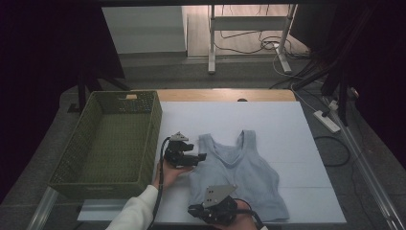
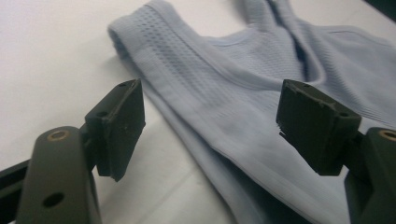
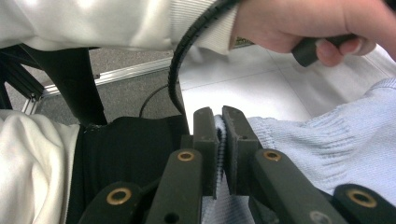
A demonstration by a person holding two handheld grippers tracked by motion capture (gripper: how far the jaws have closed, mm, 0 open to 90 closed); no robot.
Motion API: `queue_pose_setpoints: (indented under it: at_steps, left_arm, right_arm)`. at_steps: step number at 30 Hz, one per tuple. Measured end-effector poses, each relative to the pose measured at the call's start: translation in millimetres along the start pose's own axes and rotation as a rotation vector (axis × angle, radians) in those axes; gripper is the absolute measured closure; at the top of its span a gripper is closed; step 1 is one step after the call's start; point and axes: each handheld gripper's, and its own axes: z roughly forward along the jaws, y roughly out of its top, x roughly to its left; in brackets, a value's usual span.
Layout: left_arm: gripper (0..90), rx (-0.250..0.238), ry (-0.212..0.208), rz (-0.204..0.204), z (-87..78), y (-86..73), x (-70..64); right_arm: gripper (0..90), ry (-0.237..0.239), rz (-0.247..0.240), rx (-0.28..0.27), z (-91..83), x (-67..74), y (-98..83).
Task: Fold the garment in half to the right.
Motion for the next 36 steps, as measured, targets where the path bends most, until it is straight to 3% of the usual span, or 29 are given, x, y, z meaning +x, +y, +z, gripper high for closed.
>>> queue_pose_setpoints:
  at_steps: [9,16,23,30,36]
  left_arm:
    - [28.0,0.009,0.037,0.0,12.8,7.6,12.4]
    - [29.6,-0.002,0.029,-0.025,20.4,14.4,23.0]
    - [31.4,-0.009,0.049,-0.043,26.5,19.6,29.9]
    - [40.2,0.009,0.086,-0.031,31.9,22.6,31.9]
    - [48.0,0.033,0.079,-0.011,36.6,21.7,32.7]
  right_arm:
    - [84.4,0.004,0.0,-0.012,-7.2,1.9,-0.3]
    - [84.4,0.007,-0.001,-0.016,-10.5,4.2,-0.9]
    - [84.4,0.013,-0.007,-0.011,-9.6,6.8,-1.1]
    - [84.4,0.016,-0.006,-0.012,-9.5,7.3,-1.1]
    - [84.4,0.019,-0.007,-0.01,-8.9,6.8,-1.6]
